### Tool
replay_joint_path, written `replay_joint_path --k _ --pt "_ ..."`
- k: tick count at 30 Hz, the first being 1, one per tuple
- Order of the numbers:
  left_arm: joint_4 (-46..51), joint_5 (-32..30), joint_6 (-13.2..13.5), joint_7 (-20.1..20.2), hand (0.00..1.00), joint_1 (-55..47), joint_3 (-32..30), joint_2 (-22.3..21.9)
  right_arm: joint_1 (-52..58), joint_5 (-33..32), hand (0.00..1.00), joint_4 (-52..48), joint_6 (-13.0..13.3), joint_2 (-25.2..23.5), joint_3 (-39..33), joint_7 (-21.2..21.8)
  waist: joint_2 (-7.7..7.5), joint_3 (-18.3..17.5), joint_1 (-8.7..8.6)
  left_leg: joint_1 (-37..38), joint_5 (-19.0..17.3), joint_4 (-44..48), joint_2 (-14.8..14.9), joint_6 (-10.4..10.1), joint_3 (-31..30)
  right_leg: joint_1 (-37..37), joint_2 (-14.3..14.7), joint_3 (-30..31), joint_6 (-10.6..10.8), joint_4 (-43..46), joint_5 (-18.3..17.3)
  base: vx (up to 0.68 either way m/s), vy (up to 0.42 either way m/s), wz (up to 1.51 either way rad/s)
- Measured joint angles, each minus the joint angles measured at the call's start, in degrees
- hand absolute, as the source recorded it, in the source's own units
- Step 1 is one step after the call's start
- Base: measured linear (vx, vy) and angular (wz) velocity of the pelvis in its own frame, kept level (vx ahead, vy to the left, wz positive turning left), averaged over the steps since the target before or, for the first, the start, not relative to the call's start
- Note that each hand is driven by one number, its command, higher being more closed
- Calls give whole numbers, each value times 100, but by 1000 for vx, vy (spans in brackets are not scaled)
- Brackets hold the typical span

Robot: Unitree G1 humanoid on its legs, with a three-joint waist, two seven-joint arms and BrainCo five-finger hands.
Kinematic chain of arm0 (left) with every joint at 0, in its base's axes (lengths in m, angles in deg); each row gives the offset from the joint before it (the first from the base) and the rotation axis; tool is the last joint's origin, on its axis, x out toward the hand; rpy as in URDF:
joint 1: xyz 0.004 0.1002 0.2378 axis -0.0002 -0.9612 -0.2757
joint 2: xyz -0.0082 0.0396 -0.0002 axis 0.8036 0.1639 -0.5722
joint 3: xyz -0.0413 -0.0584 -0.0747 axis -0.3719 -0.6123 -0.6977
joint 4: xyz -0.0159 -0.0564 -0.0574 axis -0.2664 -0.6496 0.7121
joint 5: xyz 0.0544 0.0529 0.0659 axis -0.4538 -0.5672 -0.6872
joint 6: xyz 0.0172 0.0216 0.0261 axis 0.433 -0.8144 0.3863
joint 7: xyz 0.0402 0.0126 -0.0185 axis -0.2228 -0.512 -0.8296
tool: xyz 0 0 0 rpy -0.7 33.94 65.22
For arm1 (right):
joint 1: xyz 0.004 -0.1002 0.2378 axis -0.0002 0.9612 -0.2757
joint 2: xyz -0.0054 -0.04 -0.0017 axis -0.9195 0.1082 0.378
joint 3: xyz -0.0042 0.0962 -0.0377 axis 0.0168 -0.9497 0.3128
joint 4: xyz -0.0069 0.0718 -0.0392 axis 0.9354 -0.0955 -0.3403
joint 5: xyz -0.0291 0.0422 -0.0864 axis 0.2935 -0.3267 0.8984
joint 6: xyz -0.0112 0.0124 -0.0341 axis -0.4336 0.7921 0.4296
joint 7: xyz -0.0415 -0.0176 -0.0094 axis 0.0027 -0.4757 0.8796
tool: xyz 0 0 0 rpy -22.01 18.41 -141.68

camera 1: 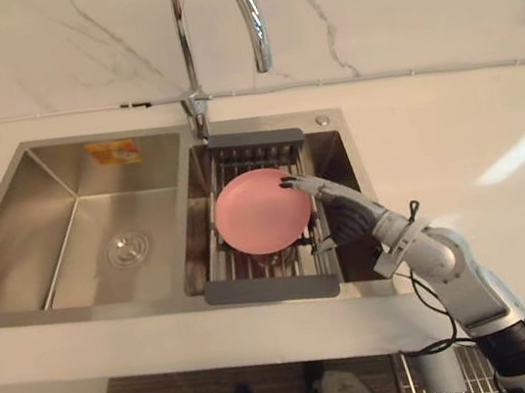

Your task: Walk over to the sink, pick up the cup, carry it to the dishwasher, place the cup inside the dishwasher, then close the dishwasher door

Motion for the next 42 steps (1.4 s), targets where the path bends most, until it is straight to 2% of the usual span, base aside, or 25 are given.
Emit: replay_joint_path --k 5,10,13,22,28,31,36,42 --pt "0 -2 -5 55 0 -11 16 5 -31 459 0 377 2 -1 324 -313 -8 -41 66 -27 7 54 17 -29 -127 104 -1 -131 -10 -84 32 -38 -14 12" --pt "4 -4 -17 68 0 -20 17 11 -42 733 0 796 54 -33 483 -401 -27 -110 167 -82 27 56 31 -48 -165 142 19 -182 -16 -226 100 -41 -18 5" --pt "5 -4 -74 70 0 -35 17 11 -52 1007 0 1033 60 -64 604 -433 -46 -124 183 -95 33 55 29 -47 -169 143 18 -191 -14 -249 120 -8 -2 1" --pt "54 -4 -100 69 0 -39 17 47 -196 1587 0 1512 93 -145 862 -965 -125 -178 230 -194 110 40 9 -51 -304 171 16 -339 -19 -424 215 3 -1 7" --pt "183 -10 -108 75 0 -138 17 53 -390 1827 0 1908 64 -254 1053 -1275 -139 -191 305 -186 126 45 13 -62 -319 199 23 -361 -35 -440 230 0 -1 1" --pt "185 -10 -109 75 0 -139 18 57 -434 2023 0 1978 60 -297 1070 -1293 -150 -198 326 -187 136 44 13 -64 -319 211 23 -363 -37 -456 245 -28 4 1" --pt "191 -10 -112 106 0 -175 85 103 -679 2246 0 2360 80 -299 1271 -1539 -215 -238 365 -184 135 37 14 -66 -315 259 25 -366 -38 -524 282 -38 9 0" --pt "245 -7 -113 116 0 -220 183 102 -883 2334 0 2659 25 -312 1497 -2096 -215 -238 410 -185 139 36 14 -73 -311 263 23 -367 -35 -532 297 0 0 0"
